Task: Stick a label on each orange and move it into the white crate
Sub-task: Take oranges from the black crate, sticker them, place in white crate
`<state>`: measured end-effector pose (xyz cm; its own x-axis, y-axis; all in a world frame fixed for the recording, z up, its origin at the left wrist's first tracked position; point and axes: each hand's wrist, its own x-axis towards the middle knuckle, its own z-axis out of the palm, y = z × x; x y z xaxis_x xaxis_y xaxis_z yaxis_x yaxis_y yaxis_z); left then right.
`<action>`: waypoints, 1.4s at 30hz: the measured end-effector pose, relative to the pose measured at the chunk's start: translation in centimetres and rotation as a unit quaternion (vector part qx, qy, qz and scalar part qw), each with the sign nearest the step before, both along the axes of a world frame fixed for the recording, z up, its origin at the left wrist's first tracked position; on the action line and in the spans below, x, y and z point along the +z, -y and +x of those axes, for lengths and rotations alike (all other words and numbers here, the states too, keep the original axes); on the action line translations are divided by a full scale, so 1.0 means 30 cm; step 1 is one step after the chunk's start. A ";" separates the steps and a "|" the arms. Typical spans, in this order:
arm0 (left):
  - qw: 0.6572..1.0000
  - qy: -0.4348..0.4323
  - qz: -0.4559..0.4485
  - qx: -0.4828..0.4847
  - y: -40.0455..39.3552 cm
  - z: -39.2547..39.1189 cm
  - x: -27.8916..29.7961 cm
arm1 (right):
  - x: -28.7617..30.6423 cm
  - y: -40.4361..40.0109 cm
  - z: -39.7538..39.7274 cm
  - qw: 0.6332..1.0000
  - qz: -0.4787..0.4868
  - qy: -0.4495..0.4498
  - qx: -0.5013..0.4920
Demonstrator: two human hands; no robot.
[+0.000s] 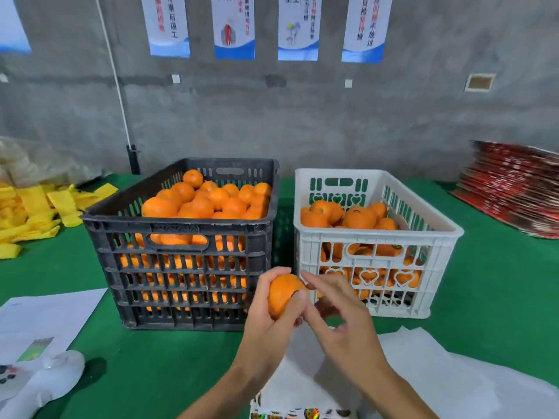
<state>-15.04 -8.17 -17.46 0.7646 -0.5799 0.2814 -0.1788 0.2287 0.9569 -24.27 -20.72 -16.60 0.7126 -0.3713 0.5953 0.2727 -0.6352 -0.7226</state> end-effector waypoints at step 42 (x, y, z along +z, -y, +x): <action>0.879 0.438 -0.004 0.187 -0.044 0.380 0.457 | 0.174 0.050 0.188 0.998 0.051 0.023 -0.029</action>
